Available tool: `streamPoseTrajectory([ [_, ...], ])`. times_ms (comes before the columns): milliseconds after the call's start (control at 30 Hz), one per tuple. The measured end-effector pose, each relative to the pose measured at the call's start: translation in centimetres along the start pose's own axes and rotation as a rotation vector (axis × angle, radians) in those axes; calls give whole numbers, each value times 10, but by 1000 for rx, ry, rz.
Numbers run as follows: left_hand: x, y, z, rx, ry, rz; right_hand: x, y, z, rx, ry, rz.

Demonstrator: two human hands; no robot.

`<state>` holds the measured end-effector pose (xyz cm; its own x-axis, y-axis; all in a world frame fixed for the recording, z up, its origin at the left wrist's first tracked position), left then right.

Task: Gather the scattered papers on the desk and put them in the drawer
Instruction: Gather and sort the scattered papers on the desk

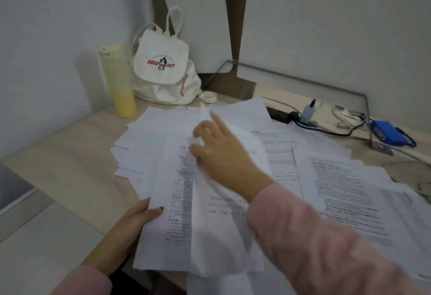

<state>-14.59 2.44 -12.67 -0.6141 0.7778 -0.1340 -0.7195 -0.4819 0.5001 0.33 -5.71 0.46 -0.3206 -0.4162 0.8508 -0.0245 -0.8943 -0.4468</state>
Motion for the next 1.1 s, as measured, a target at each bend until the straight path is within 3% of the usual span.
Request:
streamPoseTrajectory([
  [200,-12,-3,-2,-4,-35,24,-76,18,-34,-88,-162,-135],
  [333,-22,-3,2,-92,-162,-22,-85,26,-38,-242,-441,-82],
  [533,-18,-13,-3,-117,-332,65,-81,44,-19,-511,-709,-237],
  [633,-13,-13,-4,-134,-263,93,-75,75,15,-719,-687,-260],
  [767,-7,-12,-2,-148,-98,131,-55,138,65,-985,-415,-294],
  [967,-21,-12,-3,-120,-74,140,-32,217,83,-1221,-102,-631],
  [1100,-33,-13,-5,-144,-140,151,-30,229,75,-1268,-158,-596],
])
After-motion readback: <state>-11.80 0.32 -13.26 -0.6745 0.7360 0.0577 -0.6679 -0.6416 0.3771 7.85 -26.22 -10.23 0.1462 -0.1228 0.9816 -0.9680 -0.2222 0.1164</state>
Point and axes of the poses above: each hand's wrist, its own y-axis away from the middle knuckle, its own x-axis out of the back of the hand, z = x × y, the point moved 5 cm from there along -y, towards the middle knuckle, and after that the axes turned 3 degrees about x, right-handed, at the moved point
